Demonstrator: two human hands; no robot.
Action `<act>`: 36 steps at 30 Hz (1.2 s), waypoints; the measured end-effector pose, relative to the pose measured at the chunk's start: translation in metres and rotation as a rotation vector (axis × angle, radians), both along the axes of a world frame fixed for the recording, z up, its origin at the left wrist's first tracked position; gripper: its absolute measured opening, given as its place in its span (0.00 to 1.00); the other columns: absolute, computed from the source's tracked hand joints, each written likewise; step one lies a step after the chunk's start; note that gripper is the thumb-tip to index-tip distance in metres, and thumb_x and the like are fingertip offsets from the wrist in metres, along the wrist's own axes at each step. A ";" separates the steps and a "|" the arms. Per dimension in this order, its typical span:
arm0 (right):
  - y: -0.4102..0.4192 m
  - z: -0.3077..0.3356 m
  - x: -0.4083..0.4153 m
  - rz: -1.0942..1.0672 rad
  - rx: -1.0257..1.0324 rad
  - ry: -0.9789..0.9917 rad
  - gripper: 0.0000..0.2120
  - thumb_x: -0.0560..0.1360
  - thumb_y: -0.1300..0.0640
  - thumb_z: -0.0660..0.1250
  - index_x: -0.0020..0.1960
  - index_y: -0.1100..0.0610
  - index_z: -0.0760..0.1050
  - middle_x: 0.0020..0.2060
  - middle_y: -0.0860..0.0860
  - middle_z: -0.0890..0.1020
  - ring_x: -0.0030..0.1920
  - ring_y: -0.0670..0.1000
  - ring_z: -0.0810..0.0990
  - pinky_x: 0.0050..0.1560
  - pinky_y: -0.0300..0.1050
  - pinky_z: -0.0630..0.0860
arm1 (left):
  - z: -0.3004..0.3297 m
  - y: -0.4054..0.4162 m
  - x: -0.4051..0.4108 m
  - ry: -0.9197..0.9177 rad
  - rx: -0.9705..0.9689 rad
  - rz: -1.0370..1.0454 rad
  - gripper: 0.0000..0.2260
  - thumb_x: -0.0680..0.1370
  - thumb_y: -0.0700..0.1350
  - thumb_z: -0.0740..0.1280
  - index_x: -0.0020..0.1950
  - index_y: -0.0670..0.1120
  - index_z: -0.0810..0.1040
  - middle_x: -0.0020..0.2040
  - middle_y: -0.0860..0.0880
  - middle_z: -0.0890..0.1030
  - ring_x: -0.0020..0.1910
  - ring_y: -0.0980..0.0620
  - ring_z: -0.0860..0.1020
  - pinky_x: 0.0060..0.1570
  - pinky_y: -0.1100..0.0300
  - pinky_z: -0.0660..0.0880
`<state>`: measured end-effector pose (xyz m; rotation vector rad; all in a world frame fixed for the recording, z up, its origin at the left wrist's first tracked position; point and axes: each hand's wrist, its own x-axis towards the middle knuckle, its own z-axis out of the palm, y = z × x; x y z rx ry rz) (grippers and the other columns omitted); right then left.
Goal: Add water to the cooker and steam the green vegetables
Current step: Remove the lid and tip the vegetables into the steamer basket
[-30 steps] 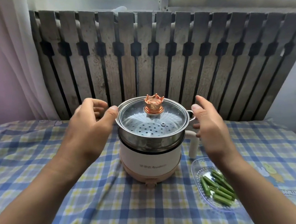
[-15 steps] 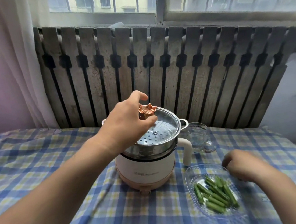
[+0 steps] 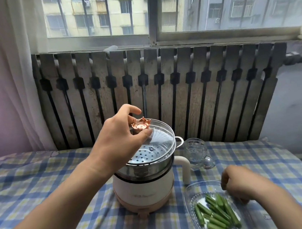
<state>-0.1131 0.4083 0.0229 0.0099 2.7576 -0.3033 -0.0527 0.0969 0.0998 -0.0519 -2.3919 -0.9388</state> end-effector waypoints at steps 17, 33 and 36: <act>-0.003 0.093 0.026 0.051 -0.381 0.096 0.17 0.73 0.78 0.58 0.43 0.63 0.83 0.26 0.59 0.82 0.20 0.53 0.75 0.23 0.41 0.71 | 0.005 -0.080 0.086 0.195 0.116 0.182 0.25 0.67 0.77 0.77 0.62 0.75 0.78 0.57 0.70 0.86 0.53 0.61 0.86 0.48 0.59 0.80; -0.064 0.116 0.024 -0.190 -0.986 0.353 0.09 0.78 0.69 0.65 0.44 0.64 0.84 0.22 0.52 0.83 0.17 0.45 0.76 0.18 0.35 0.75 | -0.083 -0.157 0.092 0.076 0.168 0.505 0.22 0.71 0.54 0.87 0.58 0.64 0.80 0.42 0.62 0.87 0.46 0.71 0.83 0.46 0.65 0.76; -0.080 0.112 0.019 -0.193 -1.024 0.346 0.06 0.79 0.68 0.65 0.48 0.67 0.81 0.27 0.57 0.83 0.16 0.44 0.76 0.17 0.36 0.75 | -0.097 -0.157 0.088 -0.010 0.161 0.528 0.21 0.72 0.48 0.87 0.58 0.55 0.80 0.45 0.63 0.83 0.44 0.60 0.82 0.46 0.53 0.74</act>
